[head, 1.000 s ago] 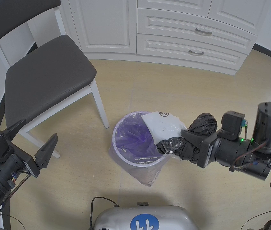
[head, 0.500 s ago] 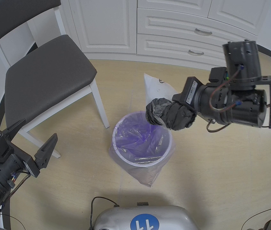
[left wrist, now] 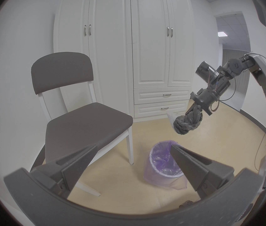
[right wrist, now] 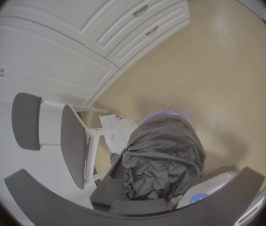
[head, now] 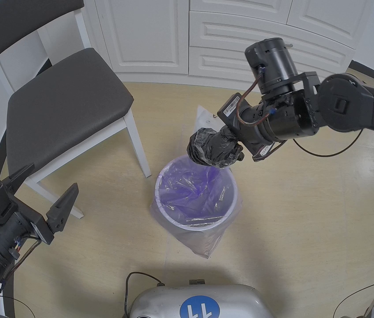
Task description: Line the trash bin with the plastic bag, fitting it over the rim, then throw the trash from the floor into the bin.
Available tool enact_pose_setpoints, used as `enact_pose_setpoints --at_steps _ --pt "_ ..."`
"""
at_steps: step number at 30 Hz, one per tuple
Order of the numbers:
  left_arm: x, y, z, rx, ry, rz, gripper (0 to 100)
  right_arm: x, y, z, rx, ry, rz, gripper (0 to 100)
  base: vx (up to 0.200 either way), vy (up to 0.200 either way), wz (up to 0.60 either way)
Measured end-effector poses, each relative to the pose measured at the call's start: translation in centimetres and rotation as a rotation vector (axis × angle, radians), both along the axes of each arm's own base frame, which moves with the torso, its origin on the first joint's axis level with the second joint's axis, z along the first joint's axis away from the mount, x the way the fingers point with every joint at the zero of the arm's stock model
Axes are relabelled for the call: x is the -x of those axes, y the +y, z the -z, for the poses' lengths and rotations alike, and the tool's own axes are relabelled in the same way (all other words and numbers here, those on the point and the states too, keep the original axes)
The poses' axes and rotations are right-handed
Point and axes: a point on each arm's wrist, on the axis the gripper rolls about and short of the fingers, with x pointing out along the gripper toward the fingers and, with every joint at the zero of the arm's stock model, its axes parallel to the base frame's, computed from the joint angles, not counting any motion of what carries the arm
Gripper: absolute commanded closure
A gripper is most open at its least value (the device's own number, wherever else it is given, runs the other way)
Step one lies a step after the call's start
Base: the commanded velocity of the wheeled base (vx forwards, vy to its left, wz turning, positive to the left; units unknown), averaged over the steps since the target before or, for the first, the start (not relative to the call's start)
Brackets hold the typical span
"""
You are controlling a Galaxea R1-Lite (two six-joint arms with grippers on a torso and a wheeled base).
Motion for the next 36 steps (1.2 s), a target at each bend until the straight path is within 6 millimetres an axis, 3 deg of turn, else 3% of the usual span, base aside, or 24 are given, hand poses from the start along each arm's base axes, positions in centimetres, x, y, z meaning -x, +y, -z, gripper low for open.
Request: enact_pose_setpoints --at_steps 11,36 --pt "0.1 0.1 -0.1 0.004 -0.007 0.001 0 -5.0 2.0 5.1 -0.038 0.143 0.140 100 0.000 0.000 0.00" --pt "0.2 0.1 -0.1 -0.013 -0.013 0.002 0 -8.4 5.0 14.5 0.032 0.229 0.143 100 0.000 0.000 0.00"
